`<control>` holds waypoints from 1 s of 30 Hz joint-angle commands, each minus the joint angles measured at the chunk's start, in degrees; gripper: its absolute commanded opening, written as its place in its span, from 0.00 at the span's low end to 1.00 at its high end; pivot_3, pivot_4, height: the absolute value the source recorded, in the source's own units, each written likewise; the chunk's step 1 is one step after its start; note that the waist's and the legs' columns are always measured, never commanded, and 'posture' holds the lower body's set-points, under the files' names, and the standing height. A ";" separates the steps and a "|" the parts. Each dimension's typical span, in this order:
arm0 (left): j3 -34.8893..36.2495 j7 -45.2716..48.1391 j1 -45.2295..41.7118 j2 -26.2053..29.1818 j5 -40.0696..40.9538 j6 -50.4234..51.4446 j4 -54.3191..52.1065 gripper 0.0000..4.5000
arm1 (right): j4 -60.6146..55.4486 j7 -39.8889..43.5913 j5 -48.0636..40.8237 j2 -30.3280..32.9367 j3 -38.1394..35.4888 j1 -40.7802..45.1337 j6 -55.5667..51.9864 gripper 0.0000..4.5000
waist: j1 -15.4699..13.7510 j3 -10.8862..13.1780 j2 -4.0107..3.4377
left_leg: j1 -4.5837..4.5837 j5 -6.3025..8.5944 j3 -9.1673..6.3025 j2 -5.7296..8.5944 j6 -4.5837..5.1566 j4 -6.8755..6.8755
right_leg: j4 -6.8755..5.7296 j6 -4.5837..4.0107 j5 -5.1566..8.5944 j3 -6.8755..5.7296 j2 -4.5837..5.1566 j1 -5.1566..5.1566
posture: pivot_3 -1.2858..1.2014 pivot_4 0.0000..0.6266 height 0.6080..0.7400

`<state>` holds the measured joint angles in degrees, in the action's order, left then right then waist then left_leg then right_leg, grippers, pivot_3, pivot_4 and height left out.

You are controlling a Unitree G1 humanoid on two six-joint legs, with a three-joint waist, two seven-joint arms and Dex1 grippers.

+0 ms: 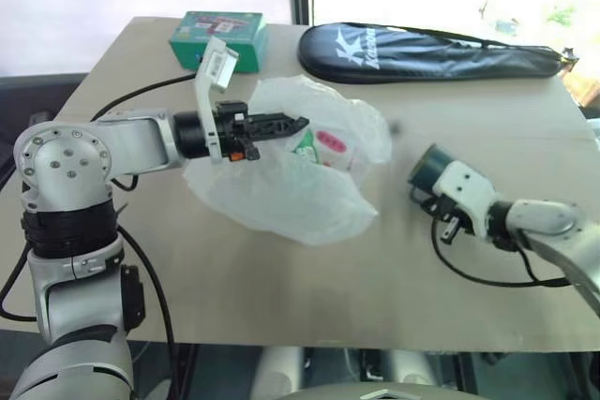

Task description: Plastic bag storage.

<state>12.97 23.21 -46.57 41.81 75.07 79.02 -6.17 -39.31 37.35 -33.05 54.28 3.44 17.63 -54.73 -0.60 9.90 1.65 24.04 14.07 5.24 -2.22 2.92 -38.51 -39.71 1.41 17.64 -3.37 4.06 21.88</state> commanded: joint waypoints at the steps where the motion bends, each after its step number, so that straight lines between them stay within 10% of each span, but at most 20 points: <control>1: 1.12 -2.60 -3.51 -1.66 1.33 -0.02 1.07 0.00 | -7.25 3.77 -6.53 0.94 -2.48 3.46 -2.26 0.02 | 0.03 -0.01 0.01 | -0.05 0.00 -0.04 -0.02 0.00 0.00 | 0.02 0.00 0.00 -0.03 -0.02 -0.07 | 0.52 0.24 1.00; 10: 0.22 -4.24 -5.55 -2.87 0.08 0.61 0.96 0.00 | -4.23 5.15 -8.41 -7.52 9.95 14.29 -5.28 0.02 | 0.43 0.02 0.02 | -0.11 0.00 -0.06 0.02 0.00 0.02 | 0.04 -0.01 0.01 -0.06 0.03 -0.15 | 0.52 0.24 1.00; 25: 3.63 -8.04 0.08 1.24 9.10 0.92 -3.72 0.00 | 52.11 11.02 15.24 -42.81 22.85 35.70 31.38 0.02 | 1.57 0.07 0.00 | -0.13 -0.01 -0.03 0.02 -0.01 0.06 | 0.03 -0.02 0.00 -0.07 0.00 -0.12 | 0.52 0.24 1.00; 30: 4.16 -9.80 2.37 -0.40 8.93 -2.97 -6.31 0.00 | 50.98 14.81 18.29 -42.84 22.24 32.94 36.92 0.45 | 1.17 0.07 0.04 | -0.05 0.00 -0.07 0.09 0.00 0.07 | 0.14 -0.01 0.00 -0.12 0.10 -0.13 | 0.52 0.24 1.00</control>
<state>16.50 13.65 -43.95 41.60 83.29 78.16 -9.63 15.56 50.15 -14.67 11.14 26.76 51.35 -19.63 0.57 9.97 1.69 24.01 14.08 5.14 -2.13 2.92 -38.44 -39.53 1.39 17.63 -3.53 4.15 21.74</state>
